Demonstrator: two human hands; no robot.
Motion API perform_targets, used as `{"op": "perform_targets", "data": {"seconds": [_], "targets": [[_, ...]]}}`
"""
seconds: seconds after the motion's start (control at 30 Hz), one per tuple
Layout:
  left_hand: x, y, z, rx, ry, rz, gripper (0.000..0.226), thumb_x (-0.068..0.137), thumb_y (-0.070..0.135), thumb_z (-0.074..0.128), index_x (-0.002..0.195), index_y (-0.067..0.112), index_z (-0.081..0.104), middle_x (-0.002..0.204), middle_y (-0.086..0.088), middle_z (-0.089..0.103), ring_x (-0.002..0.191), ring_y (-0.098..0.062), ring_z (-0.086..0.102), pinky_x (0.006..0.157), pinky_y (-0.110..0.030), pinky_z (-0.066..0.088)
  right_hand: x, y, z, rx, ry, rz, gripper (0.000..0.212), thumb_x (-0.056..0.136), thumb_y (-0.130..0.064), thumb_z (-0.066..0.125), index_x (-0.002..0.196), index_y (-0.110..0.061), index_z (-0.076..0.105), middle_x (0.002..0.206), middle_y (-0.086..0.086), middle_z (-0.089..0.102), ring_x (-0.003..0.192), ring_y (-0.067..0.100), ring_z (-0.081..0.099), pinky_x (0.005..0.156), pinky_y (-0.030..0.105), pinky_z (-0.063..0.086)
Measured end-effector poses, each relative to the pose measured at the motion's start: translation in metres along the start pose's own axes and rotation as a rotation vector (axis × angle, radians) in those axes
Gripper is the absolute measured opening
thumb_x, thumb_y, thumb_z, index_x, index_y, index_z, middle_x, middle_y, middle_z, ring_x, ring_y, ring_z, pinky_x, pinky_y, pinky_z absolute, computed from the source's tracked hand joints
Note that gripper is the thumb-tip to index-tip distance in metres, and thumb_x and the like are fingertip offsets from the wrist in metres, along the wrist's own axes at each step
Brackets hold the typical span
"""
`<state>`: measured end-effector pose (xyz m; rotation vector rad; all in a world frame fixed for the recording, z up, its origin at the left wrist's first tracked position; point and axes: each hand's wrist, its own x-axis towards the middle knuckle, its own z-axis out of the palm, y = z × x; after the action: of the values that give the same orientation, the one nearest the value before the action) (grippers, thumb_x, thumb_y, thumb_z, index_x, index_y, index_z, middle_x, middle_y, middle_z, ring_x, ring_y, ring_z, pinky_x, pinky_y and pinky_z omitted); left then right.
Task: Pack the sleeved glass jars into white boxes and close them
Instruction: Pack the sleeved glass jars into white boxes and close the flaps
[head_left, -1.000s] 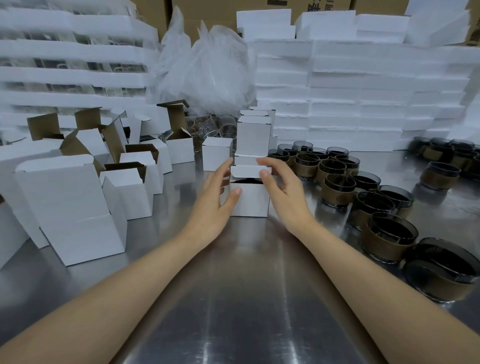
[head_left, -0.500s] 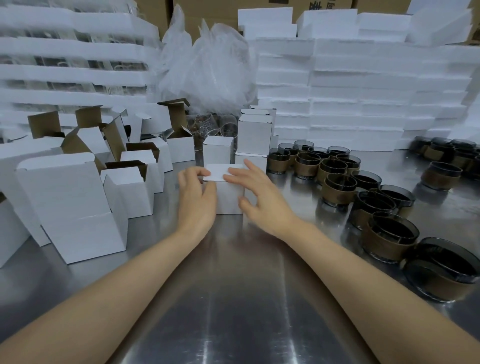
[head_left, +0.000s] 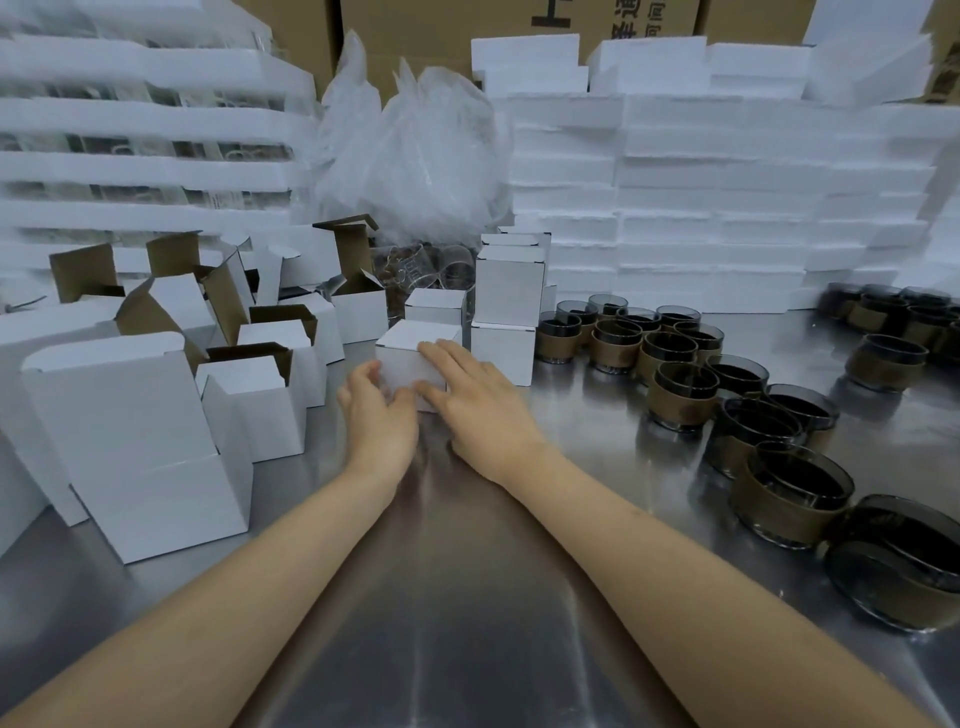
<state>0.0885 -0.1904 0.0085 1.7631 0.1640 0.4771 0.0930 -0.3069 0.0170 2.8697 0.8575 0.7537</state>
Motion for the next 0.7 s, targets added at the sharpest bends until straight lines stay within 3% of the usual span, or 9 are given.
{"op": "perform_targets", "data": {"seconds": [0.1, 0.17, 0.27, 0.33, 0.47, 0.6, 0.7], "targets": [[0.004, -0.004, 0.002, -0.041, -0.043, -0.019, 0.048, 0.096, 0.008, 0.045, 0.142, 0.016, 0.036, 0.145, -0.001, 0.042, 0.122, -0.01, 0.044, 0.094, -0.021, 0.032, 0.01, -0.001, 0.005, -0.08, 0.013, 0.119, 0.033, 0.088, -0.003, 0.039, 0.115, -0.002, 0.058, 0.16, 0.011, 0.008, 0.148, 0.026, 0.003, 0.108, 0.037, 0.01], [0.006, -0.005, 0.002, -0.058, -0.04, -0.04, 0.049, 0.097, 0.01, 0.044, 0.144, 0.018, 0.034, 0.148, 0.001, 0.039, 0.131, -0.013, 0.04, 0.095, -0.022, 0.031, 0.013, -0.004, 0.008, -0.109, 0.042, 0.081, 0.03, 0.089, -0.002, 0.041, 0.113, -0.003, 0.059, 0.161, 0.009, 0.009, 0.147, 0.025, 0.01, 0.105, 0.039, 0.015], [0.007, -0.006, 0.002, -0.09, -0.01, -0.052, 0.051, 0.096, 0.01, 0.044, 0.145, 0.018, 0.032, 0.147, 0.001, 0.038, 0.125, -0.008, 0.04, 0.093, -0.021, 0.029, 0.014, -0.006, 0.012, -0.173, 0.047, -0.007, 0.038, 0.094, -0.006, 0.033, 0.128, -0.01, 0.05, 0.158, 0.004, 0.02, 0.144, 0.021, 0.019, 0.101, 0.034, 0.027], [0.007, -0.006, 0.002, -0.102, -0.003, -0.052, 0.051, 0.096, 0.009, 0.044, 0.145, 0.017, 0.032, 0.146, 0.0, 0.039, 0.117, -0.005, 0.039, 0.092, -0.02, 0.028, 0.016, -0.004, 0.015, -0.139, -0.033, 0.045, 0.044, 0.099, -0.01, 0.026, 0.142, -0.012, 0.035, 0.158, 0.003, 0.02, 0.144, 0.021, 0.017, 0.101, 0.035, 0.027], [0.007, -0.007, 0.004, -0.116, -0.003, -0.055, 0.052, 0.095, 0.006, 0.045, 0.144, 0.015, 0.033, 0.146, -0.002, 0.039, 0.129, -0.01, 0.04, 0.091, -0.018, 0.029, 0.02, -0.004, 0.015, -0.119, -0.157, 0.086, 0.047, 0.102, -0.012, 0.026, 0.149, -0.013, 0.023, 0.157, 0.005, 0.02, 0.142, 0.024, 0.021, 0.101, 0.038, 0.026], [0.008, -0.008, 0.003, -0.108, -0.005, -0.041, 0.051, 0.095, 0.006, 0.044, 0.144, 0.015, 0.033, 0.145, -0.001, 0.038, 0.123, -0.007, 0.04, 0.093, -0.019, 0.03, 0.024, -0.004, 0.014, -0.139, -0.232, 0.183, 0.043, 0.1, -0.008, 0.029, 0.143, -0.005, 0.035, 0.156, 0.009, 0.02, 0.142, 0.027, 0.022, 0.103, 0.038, 0.029], [0.008, -0.008, 0.001, -0.084, -0.017, -0.037, 0.05, 0.095, 0.005, 0.042, 0.144, 0.014, 0.033, 0.144, -0.002, 0.039, 0.12, -0.006, 0.039, 0.094, -0.019, 0.03, 0.021, -0.003, 0.013, -0.122, -0.264, 0.243, 0.038, 0.094, -0.002, 0.037, 0.13, -0.003, 0.049, 0.139, 0.014, 0.043, 0.135, 0.029, 0.032, 0.104, 0.037, 0.029]]}}
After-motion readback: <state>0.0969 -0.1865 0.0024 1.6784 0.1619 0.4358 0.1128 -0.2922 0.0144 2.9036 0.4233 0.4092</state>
